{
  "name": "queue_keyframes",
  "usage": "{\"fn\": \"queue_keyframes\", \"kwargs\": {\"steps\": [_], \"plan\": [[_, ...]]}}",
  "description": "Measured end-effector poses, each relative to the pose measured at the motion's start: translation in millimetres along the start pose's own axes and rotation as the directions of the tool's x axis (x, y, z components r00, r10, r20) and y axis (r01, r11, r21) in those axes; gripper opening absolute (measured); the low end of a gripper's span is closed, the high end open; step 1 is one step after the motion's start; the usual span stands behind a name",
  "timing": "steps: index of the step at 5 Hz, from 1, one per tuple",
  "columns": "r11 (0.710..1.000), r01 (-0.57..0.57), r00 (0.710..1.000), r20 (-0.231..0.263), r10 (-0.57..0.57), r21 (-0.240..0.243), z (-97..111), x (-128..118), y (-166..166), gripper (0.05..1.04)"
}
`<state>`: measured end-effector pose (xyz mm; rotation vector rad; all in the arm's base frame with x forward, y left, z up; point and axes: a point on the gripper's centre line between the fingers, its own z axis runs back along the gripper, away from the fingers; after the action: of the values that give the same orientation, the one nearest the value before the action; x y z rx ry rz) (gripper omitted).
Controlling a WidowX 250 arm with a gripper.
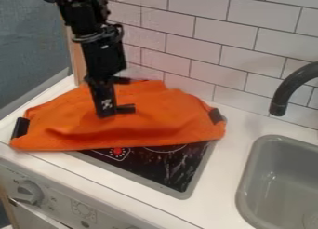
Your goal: Move the cloth to the left of the table
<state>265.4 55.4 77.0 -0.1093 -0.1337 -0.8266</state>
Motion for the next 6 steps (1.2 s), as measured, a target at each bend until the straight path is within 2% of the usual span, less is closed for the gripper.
{"fn": "queue_keyframes", "kwargs": {"steps": [1,2,3,4,5,6], "plan": [[1.000,0.027,0.999,-0.029,-0.026,0.006,1,-13,-19,0.051],[0.998,0.054,0.996,-0.063,-0.056,-0.025,-9,-26,-41,0.051],[0.997,0.077,0.993,-0.092,-0.079,-0.024,-15,-36,-52,0.051],[0.995,0.098,0.991,-0.091,-0.099,-0.016,-16,-37,-61,0.051],[0.993,0.115,0.988,-0.096,-0.117,-0.029,-20,-34,-69,0.075],[0.995,0.093,0.991,-0.098,-0.095,-0.028,-22,-34,-67,0.233]]}}
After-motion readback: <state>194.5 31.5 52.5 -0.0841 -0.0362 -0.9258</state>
